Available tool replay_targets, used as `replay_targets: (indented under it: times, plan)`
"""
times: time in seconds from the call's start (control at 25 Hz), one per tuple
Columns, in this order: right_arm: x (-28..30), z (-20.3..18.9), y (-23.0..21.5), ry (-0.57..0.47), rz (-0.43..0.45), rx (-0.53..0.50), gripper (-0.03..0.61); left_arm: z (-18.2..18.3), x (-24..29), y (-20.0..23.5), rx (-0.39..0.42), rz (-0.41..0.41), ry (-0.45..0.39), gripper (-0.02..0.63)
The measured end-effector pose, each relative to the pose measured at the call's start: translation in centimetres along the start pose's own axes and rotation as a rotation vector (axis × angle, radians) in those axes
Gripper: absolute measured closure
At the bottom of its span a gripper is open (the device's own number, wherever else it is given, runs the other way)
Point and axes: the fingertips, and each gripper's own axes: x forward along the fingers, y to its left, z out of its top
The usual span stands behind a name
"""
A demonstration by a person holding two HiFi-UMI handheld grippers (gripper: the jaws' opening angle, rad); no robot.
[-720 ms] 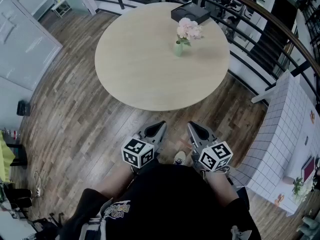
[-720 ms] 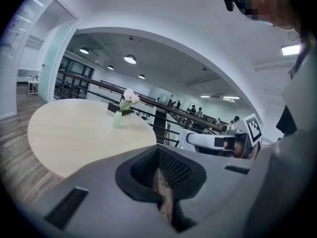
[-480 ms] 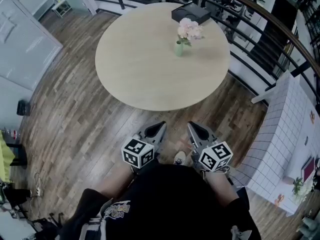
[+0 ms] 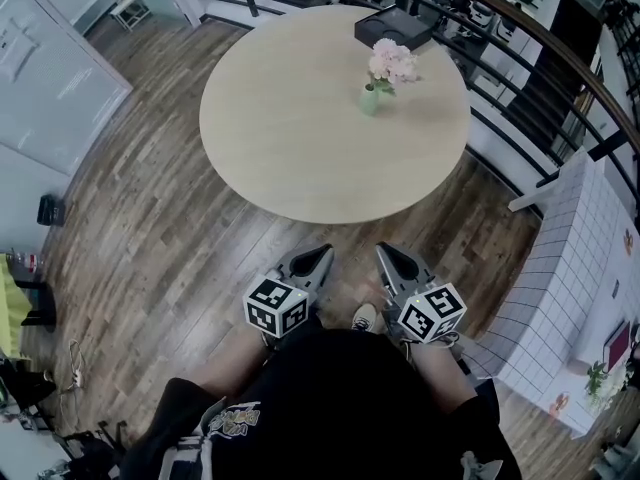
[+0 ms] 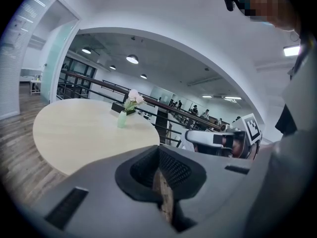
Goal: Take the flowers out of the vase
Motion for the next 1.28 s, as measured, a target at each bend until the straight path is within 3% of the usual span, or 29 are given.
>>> replay_targets:
  times: [0.48, 1.28]
  plan:
    - [4.1, -0.1, 2.0, 0.006, 0.001, 0.007, 0.557, 1.1, -2.2, 4.0, -0.006, 0.007, 0.0, 0.606]
    - [12.4, -0.6, 4.3, -0.015, -0.093, 0.026, 0.557, 3.0, -5.3, 13.5, -0.011, -0.046, 0.014, 0.606]
